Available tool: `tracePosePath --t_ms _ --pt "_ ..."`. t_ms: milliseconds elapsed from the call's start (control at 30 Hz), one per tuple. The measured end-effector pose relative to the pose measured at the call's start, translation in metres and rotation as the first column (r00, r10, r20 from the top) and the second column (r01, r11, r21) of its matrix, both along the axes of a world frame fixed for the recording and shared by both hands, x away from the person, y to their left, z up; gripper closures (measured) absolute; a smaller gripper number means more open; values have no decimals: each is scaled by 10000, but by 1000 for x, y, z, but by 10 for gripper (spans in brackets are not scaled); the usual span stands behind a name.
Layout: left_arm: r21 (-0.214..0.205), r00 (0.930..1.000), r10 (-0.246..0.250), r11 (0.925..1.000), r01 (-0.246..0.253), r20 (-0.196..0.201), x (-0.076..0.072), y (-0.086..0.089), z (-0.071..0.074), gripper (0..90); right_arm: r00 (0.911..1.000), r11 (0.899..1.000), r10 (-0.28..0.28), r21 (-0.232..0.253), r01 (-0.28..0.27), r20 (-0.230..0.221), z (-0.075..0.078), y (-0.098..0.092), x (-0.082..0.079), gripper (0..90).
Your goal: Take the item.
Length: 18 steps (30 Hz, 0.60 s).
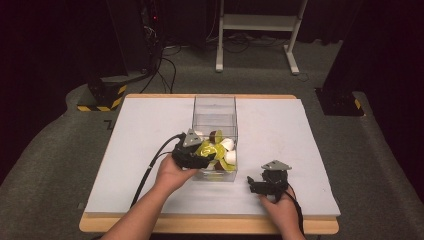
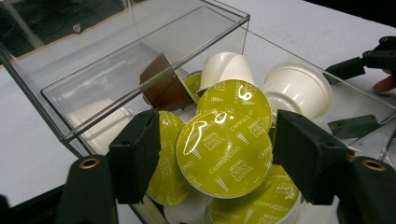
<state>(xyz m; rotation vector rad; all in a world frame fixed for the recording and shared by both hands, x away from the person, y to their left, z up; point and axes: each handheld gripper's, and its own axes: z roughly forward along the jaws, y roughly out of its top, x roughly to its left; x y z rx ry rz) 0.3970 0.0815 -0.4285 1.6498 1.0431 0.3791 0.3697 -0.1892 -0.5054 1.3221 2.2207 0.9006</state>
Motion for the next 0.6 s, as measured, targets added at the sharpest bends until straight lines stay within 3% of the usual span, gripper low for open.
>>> tracePosePath --t_ms 100,233,333,467,600 --pt "190 10000 1 9998 -2 39 0 -1 -2 384 10000 10000 1 0 -1 2 0 0 0 112" --pt "106 9999 141 9998 -141 46 -1 -3 -3 408 10000 10000 -1 3 1 1 0 0 0 113" --pt "120 9999 108 9999 -108 34 -1 -3 -4 403 10000 10000 0 0 0 3 0 0 0 112" --pt "469 9999 -149 9988 148 20 -2 -4 -7 376 10000 10000 -1 -3 1 6 0 0 0 112" --pt "383 9998 -199 9991 200 -37 -3 -5 -8 352 10000 10000 0 -3 0 5 0 0 0 113"
